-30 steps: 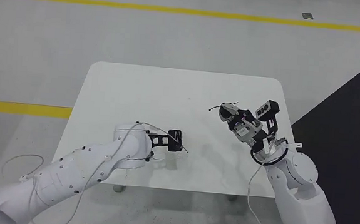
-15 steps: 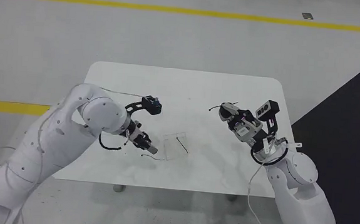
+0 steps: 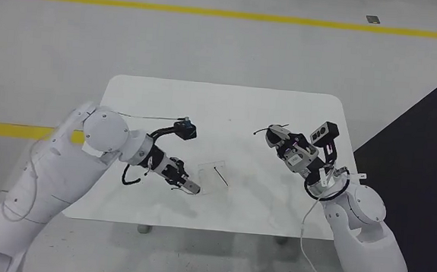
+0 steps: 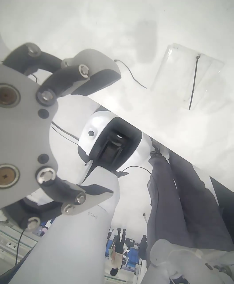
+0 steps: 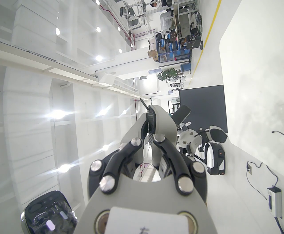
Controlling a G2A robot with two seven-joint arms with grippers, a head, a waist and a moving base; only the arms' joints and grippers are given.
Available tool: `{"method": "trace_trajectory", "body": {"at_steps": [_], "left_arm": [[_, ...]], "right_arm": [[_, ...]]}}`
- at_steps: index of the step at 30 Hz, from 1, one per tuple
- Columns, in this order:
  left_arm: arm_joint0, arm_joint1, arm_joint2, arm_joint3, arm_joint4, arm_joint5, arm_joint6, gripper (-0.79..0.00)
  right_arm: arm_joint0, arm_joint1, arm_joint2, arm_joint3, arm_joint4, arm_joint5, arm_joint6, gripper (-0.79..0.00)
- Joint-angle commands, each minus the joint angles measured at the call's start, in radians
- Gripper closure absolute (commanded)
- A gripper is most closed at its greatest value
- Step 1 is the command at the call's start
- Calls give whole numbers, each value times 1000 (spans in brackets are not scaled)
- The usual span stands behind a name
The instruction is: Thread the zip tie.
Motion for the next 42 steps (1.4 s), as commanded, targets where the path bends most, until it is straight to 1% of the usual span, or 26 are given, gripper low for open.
{"method": "trace_trajectory", "body": {"at_steps": [1,2,4,5,6,7,8,9,10,11,21,22,23,25,28,29,30,31,33,34,35,36,37,42], "left_arm": [[10,3,-43,20,-61,148,99,-785],[15,4,-67,29,-119,194,123,-785],[31,3,-119,84,-273,279,150,-785],[38,4,-148,108,-336,294,174,-785],[53,7,-166,170,-363,378,215,-785],[52,9,-173,187,-376,477,231,-785],[55,11,-187,201,-399,545,248,-785],[66,15,-194,231,-406,654,270,-785],[76,16,-198,236,-448,743,252,-785],[84,15,-188,206,-494,725,230,-785],[84,15,-188,206,-494,725,230,-785],[91,14,-191,216,-500,731,251,-785],[96,12,-204,241,-536,771,300,-785],[99,-2,-228,297,-681,897,401,-785],[104,-27,-242,389,-979,1086,590,-785],[107,-35,-235,411,-1084,1118,627,-785],[110,-40,-202,437,-1126,1118,653,-785],[104,-42,-176,470,-1194,1118,655,-785],[78,-41,-102,484,-1290,1118,630,-785],[68,-37,-65,473,-1356,1118,622,-785],[62,-31,-23,435,-1433,1118,622,-785],[53,-22,18,364,-1519,1118,622,-785],[49,-18,32,335,-1542,1118,622,-785],[49,-18,32,335,-1542,1118,622,-785]], "right_arm": [[0,0,0,0,0,0,0,0],[0,0,0,0,0,0,0,0],[0,0,0,0,0,0,0,0],[0,0,0,0,0,0,0,0],[0,0,0,0,0,0,0,0],[0,0,0,0,0,0,0,0],[0,0,0,0,0,0,0,0],[0,0,0,0,0,0,0,0],[0,0,0,0,0,0,0,0],[0,0,0,0,0,0,0,0],[0,0,0,0,0,0,0,0],[0,0,0,0,0,0,0,0],[0,0,0,0,0,0,0,0],[0,0,0,0,0,0,0,0],[0,0,0,0,0,0,0,0],[0,0,0,0,0,0,0,0],[0,0,0,0,0,0,0,0],[0,0,0,0,0,0,0,0],[0,0,0,0,0,0,0,0],[0,0,0,0,0,0,0,0],[0,0,0,0,0,0,0,0],[0,0,0,0,0,0,0,0],[0,0,0,0,0,0,0,0],[0,0,0,0,0,0,0,0]]}}
